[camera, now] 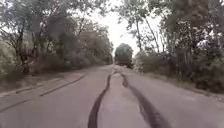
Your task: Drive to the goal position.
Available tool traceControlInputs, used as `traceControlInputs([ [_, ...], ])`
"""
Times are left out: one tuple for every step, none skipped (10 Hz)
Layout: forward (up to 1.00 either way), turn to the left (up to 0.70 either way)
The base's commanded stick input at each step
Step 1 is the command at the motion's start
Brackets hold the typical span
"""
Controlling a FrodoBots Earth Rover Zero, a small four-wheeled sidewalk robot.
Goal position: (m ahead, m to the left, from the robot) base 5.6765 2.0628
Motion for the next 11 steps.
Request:
traceControlInputs([
  [1.0, 0.0],
  [1.0, 0.0],
  [1.0, 0.0],
  [1.0, 0.0],
  [1.0, 0.0],
  [1.0, 0.0],
  [1.0, 0.0],
  [1.0, 0.0],
  [1.0, 0.0],
  [1.0, 0.0],
  [1.0, 0.0],
])
